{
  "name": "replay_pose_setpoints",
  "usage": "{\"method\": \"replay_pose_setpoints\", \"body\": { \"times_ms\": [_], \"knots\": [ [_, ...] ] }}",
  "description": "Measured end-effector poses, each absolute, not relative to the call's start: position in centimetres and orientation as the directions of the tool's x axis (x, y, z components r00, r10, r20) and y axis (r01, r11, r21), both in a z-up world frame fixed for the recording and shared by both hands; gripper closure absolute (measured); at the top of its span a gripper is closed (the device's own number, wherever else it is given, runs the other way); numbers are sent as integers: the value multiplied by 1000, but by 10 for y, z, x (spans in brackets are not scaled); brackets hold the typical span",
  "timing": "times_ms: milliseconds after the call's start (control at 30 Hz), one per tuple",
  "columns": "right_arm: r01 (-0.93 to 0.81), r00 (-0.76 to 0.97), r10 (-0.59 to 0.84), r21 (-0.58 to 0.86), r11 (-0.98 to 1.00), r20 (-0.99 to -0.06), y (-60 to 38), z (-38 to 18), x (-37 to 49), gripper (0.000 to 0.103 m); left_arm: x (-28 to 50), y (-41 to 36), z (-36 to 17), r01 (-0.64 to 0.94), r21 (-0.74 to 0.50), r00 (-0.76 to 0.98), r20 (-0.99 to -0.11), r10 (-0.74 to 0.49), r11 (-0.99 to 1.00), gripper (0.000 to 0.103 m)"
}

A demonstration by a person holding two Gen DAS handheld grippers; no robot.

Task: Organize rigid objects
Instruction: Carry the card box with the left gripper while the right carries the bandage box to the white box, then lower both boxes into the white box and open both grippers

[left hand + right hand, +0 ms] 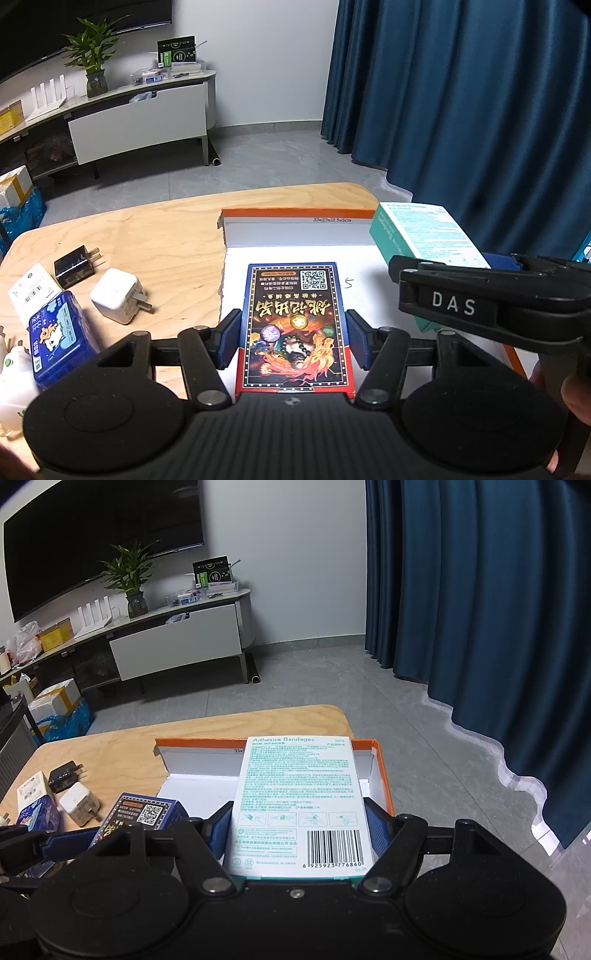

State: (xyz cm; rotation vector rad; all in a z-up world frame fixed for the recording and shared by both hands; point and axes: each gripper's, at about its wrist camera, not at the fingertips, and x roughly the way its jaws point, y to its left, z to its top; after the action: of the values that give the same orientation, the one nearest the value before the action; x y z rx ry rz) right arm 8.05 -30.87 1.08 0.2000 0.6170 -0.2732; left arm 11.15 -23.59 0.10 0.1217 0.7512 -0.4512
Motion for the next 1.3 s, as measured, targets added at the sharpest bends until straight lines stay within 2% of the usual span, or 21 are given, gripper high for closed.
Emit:
{"method": "replay_pose_setpoints", "body": {
  "times_ms": [1300],
  "knots": [
    [279, 778, -162, 103, 955, -607, -308, 3, 96, 18, 117, -246, -4, 470, -55, 627, -681, -378, 881, 43]
  ]
}}
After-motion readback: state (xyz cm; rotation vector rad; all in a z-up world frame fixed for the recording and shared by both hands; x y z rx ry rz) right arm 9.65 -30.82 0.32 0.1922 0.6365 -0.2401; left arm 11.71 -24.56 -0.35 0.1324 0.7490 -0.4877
